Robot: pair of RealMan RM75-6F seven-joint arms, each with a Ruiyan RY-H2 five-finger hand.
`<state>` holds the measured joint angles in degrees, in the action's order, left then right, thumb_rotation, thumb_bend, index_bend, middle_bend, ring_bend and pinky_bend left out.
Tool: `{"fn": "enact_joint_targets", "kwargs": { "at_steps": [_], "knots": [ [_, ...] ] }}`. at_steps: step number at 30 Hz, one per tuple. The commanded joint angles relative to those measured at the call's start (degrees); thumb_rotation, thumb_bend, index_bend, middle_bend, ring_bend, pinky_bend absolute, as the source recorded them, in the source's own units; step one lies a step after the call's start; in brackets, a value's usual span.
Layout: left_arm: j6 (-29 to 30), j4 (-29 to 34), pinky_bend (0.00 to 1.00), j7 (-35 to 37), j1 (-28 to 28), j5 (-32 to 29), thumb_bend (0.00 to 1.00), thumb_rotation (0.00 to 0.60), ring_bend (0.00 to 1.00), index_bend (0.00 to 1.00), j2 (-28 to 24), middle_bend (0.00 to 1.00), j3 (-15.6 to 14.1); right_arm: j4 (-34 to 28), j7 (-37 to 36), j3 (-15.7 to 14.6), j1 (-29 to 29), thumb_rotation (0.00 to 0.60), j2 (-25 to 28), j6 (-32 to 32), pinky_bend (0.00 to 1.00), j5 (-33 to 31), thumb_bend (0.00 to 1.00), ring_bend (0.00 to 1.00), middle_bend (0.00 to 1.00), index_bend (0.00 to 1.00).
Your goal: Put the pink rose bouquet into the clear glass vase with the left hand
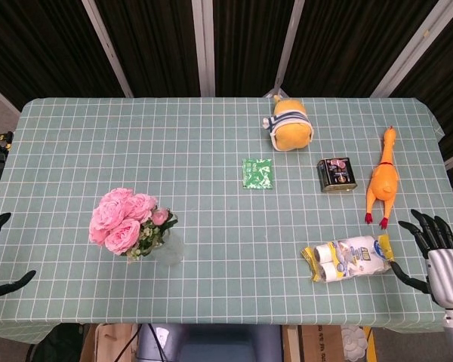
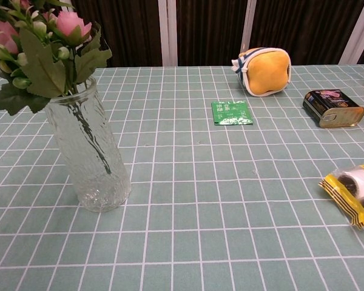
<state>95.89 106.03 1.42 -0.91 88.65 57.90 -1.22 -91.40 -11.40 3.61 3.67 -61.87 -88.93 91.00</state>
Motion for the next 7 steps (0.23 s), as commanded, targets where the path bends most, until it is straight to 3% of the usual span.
{"fn": "enact_joint_targets", "kwargs": {
  "at_steps": [1,7],
  "knots": [
    [2.3,-2.6,0.11,-3.1,2.1,-1.7,0.08,0.600,0.00,0.08,3.0,0.09,1.1,-0.1,0.0,0.0,0.0,0.600,0.0,0.0,0.00,0.1,0.28,0.08,0.09,0.21],
    [1.5,-3.2,0.11,-1.9,1.8,-2.0,0.08,0.600,0.00,0.08,3.0,0.09,2.0,-0.3,0.3,-0.2,0.2,0.600,0.0,0.2,0.00,0.3,0.28,0.08,0.09,0.21]
  ]
}}
